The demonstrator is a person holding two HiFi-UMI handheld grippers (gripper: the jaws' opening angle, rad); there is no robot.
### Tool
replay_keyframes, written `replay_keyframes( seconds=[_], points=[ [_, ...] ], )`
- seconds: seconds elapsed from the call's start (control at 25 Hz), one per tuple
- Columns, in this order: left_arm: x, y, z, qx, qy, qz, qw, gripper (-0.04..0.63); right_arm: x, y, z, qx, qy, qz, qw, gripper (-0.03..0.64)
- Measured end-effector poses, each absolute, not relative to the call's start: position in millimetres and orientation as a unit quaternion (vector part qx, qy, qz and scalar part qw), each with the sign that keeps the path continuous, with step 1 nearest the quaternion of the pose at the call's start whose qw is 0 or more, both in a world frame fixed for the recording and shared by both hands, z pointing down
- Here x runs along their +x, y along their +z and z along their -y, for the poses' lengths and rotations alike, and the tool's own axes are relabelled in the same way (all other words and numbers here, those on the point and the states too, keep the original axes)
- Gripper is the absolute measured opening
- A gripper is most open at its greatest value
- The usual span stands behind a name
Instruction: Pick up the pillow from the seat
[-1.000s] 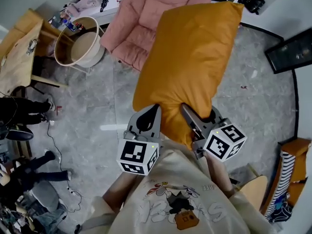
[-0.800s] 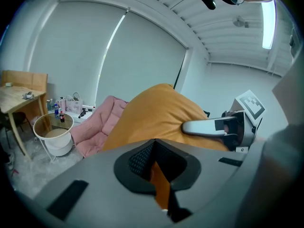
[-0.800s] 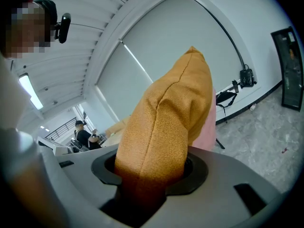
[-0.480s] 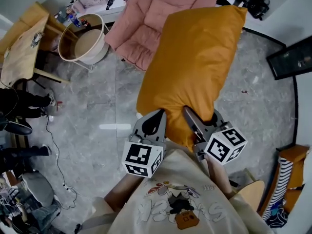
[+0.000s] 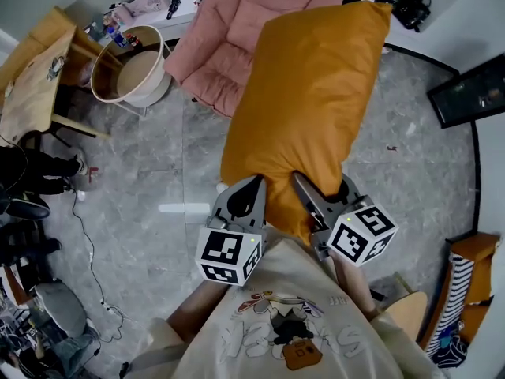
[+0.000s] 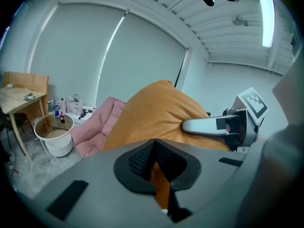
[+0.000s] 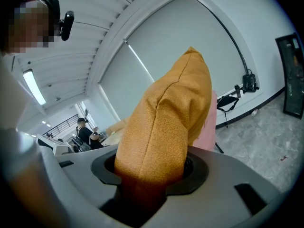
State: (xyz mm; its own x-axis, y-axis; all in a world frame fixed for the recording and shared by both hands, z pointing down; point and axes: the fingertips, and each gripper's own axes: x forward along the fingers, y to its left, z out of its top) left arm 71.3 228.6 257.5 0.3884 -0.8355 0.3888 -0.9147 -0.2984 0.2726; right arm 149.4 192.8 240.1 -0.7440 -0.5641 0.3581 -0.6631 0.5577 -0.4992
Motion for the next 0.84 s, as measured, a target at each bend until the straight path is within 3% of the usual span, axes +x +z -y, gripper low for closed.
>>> replay_keyframes(
  seconds=[0.84],
  points=[
    [94.6, 253.6, -221.6, 0.819, 0.087, 0.52, 0.227, 0.005, 176.6, 237.7, -190.2, 0.371, 0.319, 0.87, 0.065, 0.233]
  ],
)
